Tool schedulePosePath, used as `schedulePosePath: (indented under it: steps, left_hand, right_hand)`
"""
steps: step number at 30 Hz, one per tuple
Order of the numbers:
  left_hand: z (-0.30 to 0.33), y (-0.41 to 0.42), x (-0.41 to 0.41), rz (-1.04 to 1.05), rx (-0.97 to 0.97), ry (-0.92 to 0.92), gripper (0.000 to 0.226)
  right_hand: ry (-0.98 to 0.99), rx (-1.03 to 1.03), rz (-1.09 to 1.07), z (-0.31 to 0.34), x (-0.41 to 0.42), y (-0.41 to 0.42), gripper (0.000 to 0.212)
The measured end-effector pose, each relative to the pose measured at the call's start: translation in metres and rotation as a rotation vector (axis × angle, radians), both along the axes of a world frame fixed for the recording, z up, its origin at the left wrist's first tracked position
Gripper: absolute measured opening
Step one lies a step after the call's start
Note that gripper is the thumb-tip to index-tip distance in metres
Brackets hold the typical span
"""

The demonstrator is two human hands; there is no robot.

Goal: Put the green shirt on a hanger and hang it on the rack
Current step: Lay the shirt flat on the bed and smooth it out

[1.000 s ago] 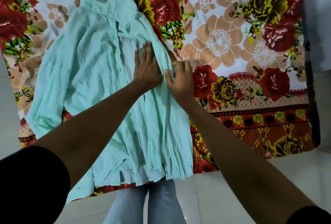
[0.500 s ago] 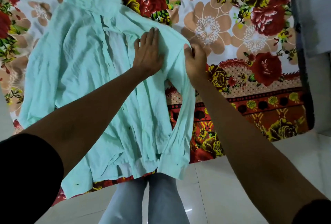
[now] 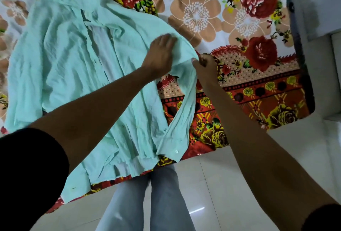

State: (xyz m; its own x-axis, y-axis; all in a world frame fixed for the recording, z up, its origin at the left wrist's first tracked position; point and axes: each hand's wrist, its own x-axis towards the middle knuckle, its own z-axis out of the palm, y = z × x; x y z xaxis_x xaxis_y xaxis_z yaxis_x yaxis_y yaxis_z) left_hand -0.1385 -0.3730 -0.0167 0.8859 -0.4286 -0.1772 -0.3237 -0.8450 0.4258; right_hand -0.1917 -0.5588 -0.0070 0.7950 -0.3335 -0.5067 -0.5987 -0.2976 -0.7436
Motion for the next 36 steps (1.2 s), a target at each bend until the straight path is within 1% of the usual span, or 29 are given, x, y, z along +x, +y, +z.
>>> schedulePosePath:
  steps: [1,2,3,4,5,6,8,10,12,13,15,17,19,21,22,23,24,25,27,28,29,30,32,34,36]
  left_hand:
    - [0.002,-0.005,-0.014,-0.02,-0.084,-0.023,0.052]
    - [0.003,-0.011,-0.028,-0.016,-0.152,0.009,0.043]
    - [0.005,-0.018,-0.042,0.018,-0.197,0.088,0.035]
    - [0.004,-0.024,-0.055,0.087,-0.213,0.176,0.029]
    - [0.001,-0.029,-0.065,0.169,-0.204,0.243,0.025]
    - [-0.003,-0.033,-0.077,0.233,-0.193,0.298,0.025]
    - [-0.009,-0.038,-0.101,0.289,-0.183,0.392,0.03]
    - [-0.014,-0.038,-0.121,0.281,-0.145,0.468,0.029]
    - [-0.02,-0.04,-0.137,0.287,-0.143,0.55,0.023]
    - [-0.021,-0.04,-0.141,0.357,-0.205,0.62,0.02]
    - [-0.017,-0.04,-0.145,0.638,-0.491,0.861,0.022]
    - [-0.012,-0.039,-0.148,0.884,-0.792,1.054,0.023]
    - [-0.009,-0.04,-0.15,1.015,-0.941,1.112,0.021]
    - [-0.007,-0.041,-0.15,1.155,-1.081,1.113,0.023]
    - [-0.008,-0.041,-0.148,1.215,-1.144,1.12,0.024]
    - [-0.009,-0.04,-0.15,1.229,-1.184,1.137,0.025]
    - [-0.009,-0.038,-0.151,1.172,-1.153,1.156,0.027]
    - [-0.009,-0.035,-0.153,1.049,-1.033,1.16,0.03]
    - [-0.011,-0.029,-0.161,0.747,-0.727,1.106,0.033]
    - [-0.013,-0.027,-0.166,0.641,-0.617,1.068,0.03]
    - [-0.015,-0.027,-0.169,0.594,-0.548,1.031,0.026]
    - [-0.016,-0.028,-0.172,0.612,-0.525,1.002,0.021]
    - [-0.016,-0.03,-0.178,0.733,-0.579,0.991,0.012]
    - [-0.012,-0.034,-0.187,0.784,-0.6,1.012,0.013]
    - [-0.009,-0.039,-0.197,0.799,-0.609,1.074,0.021]
  right_hand:
    - [-0.012,-0.058,0.043,0.001,-0.008,0.002,0.022]
    - [-0.023,-0.136,0.104,0.0,-0.019,0.004,0.029]
    - [-0.035,-0.206,0.134,0.0,-0.032,0.005,0.034]
    - [-0.043,-0.23,0.126,-0.001,-0.046,0.007,0.035]
    - [-0.043,-0.212,0.092,-0.002,-0.061,0.01,0.033]
    - [-0.024,-0.172,0.059,-0.002,-0.076,0.013,0.03]
    - [0.029,-0.125,0.044,-0.003,-0.105,0.017,0.027]
    - [0.063,-0.155,0.06,-0.005,-0.128,0.017,0.026]
    - [0.119,-0.188,0.052,-0.006,-0.144,0.016,0.028]
    - [0.162,-0.183,0.049,-0.006,-0.147,0.016,0.032]
    - [0.27,-0.111,0.052,-0.008,-0.15,0.013,0.04]
    - [0.311,-0.013,0.1,-0.009,-0.149,0.009,0.047]
    - [0.306,0.172,0.117,-0.006,-0.148,0.001,0.039]
    - [0.293,0.376,0.156,0.0,-0.152,-0.008,0.033]
    - [0.299,0.423,0.2,0.001,-0.154,-0.012,0.036]
    - [0.309,0.437,0.249,0.002,-0.157,-0.015,0.039]
    - [0.318,0.425,0.294,0.003,-0.16,-0.018,0.042]
    - [0.324,0.403,0.315,0.004,-0.162,-0.02,0.043]
    - [0.295,0.383,0.281,0.005,-0.164,-0.025,0.039]
    - [0.268,0.366,0.258,0.007,-0.164,-0.028,0.035]
    - [0.24,0.336,0.248,0.009,-0.164,-0.029,0.03]
    - [0.22,0.305,0.254,0.011,-0.164,-0.03,0.025]
    - [0.232,0.264,0.284,0.012,-0.166,-0.033,0.024]
    - [0.313,0.206,0.347,0.012,-0.172,-0.037,0.034]
    - [0.39,0.121,0.489,0.011,-0.177,-0.043,0.039]
